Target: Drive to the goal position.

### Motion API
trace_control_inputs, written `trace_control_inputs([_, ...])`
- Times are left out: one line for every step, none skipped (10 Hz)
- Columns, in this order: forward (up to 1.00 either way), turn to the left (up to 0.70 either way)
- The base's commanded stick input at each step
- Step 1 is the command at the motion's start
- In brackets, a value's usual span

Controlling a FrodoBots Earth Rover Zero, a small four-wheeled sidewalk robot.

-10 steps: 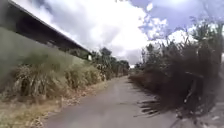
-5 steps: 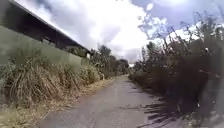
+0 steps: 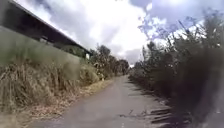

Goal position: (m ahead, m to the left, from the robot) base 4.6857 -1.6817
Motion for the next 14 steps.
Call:
trace_control_inputs([0.7,-0.05])
trace_control_inputs([0.7,-0.09])
trace_control_inputs([0.7,-0.04])
trace_control_inputs([0.7,-0.07])
trace_control_inputs([0.7,-0.1])
trace_control_inputs([0.7,-0.11])
trace_control_inputs([0.7,-0.11])
trace_control_inputs([0.7,-0.11])
trace_control_inputs([0.7,-0.11])
trace_control_inputs([0.7,-0.11])
trace_control_inputs([0.7,0.0])
trace_control_inputs([0.7,-0.04])
trace_control_inputs([0.7,-0.07])
trace_control_inputs([0.7,-0.1])
